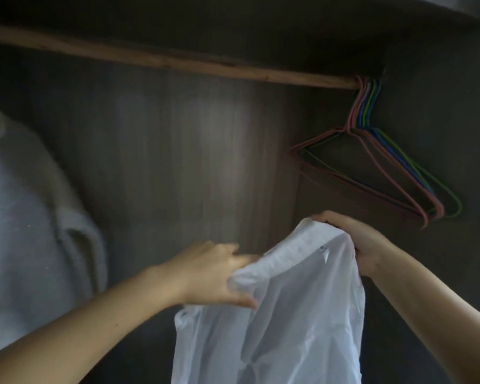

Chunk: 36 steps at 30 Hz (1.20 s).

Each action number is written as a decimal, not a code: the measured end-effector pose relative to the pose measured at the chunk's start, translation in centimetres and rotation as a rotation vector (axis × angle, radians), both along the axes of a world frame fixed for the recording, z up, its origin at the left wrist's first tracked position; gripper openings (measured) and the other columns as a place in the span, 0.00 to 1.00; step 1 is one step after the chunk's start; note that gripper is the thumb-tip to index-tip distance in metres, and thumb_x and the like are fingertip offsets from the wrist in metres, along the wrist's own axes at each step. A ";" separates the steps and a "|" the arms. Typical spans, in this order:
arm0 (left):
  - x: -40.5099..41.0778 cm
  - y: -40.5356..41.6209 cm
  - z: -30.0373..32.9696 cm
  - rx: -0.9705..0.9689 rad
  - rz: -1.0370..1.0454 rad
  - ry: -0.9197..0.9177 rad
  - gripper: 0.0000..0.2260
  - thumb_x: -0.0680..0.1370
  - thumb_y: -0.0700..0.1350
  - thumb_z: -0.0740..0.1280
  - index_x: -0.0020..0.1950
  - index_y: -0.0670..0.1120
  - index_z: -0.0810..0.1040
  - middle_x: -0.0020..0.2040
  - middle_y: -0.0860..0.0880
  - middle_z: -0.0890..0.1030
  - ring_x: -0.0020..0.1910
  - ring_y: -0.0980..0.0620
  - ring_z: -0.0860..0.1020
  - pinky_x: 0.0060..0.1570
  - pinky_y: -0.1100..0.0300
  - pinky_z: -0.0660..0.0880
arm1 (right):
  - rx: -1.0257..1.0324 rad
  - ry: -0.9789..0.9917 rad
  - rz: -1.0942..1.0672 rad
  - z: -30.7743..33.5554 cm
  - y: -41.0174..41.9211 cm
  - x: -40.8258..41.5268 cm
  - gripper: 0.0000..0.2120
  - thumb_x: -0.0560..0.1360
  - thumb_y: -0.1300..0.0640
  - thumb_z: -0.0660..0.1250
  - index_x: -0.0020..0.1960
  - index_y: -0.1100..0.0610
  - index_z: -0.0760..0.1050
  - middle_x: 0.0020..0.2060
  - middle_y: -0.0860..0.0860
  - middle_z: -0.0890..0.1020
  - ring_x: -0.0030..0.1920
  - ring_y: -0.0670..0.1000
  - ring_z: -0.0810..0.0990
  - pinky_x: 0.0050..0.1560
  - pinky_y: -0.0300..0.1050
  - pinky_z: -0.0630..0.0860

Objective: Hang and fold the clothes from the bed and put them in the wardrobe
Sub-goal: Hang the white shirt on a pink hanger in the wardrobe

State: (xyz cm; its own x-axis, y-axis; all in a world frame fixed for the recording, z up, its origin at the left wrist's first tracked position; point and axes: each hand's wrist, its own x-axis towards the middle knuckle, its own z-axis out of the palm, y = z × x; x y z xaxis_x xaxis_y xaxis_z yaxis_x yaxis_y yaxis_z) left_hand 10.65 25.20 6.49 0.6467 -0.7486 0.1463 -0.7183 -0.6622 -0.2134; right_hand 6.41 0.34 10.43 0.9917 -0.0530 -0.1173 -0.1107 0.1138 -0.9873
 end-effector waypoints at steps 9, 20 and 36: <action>4.5 -0.2 0.7 -0.714 0.134 0.189 0.17 0.70 0.50 0.57 0.45 0.41 0.80 0.43 0.43 0.82 0.44 0.48 0.80 0.44 0.53 0.74 | -0.882 -0.036 0.222 0.0 -2.2 -1.6 0.14 0.65 0.53 0.67 0.50 0.55 0.77 0.45 0.52 0.82 0.45 0.51 0.81 0.46 0.47 0.80; 5.1 -3.9 6.1 -0.662 0.036 0.354 0.12 0.70 0.41 0.65 0.28 0.47 0.67 0.28 0.53 0.66 0.30 0.55 0.63 0.32 0.59 0.58 | -1.342 -0.502 -0.562 5.9 -7.2 0.9 0.09 0.75 0.60 0.63 0.54 0.56 0.79 0.50 0.55 0.82 0.52 0.56 0.80 0.48 0.44 0.72; 7.1 -0.7 4.5 -0.479 0.200 0.308 0.15 0.72 0.44 0.65 0.27 0.47 0.63 0.28 0.52 0.63 0.30 0.55 0.61 0.29 0.59 0.56 | -1.620 -0.482 -0.768 6.0 -8.6 8.0 0.09 0.81 0.60 0.55 0.58 0.63 0.67 0.48 0.63 0.81 0.47 0.65 0.80 0.39 0.52 0.70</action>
State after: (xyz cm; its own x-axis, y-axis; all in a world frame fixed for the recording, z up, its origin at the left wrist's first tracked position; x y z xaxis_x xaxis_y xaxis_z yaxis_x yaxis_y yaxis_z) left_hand 17.71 24.47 10.98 0.8343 -0.5051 0.2208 -0.5512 -0.7619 0.3402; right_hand 14.36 -8.29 16.41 0.6269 -0.2097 0.7504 -0.2100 -0.9729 -0.0965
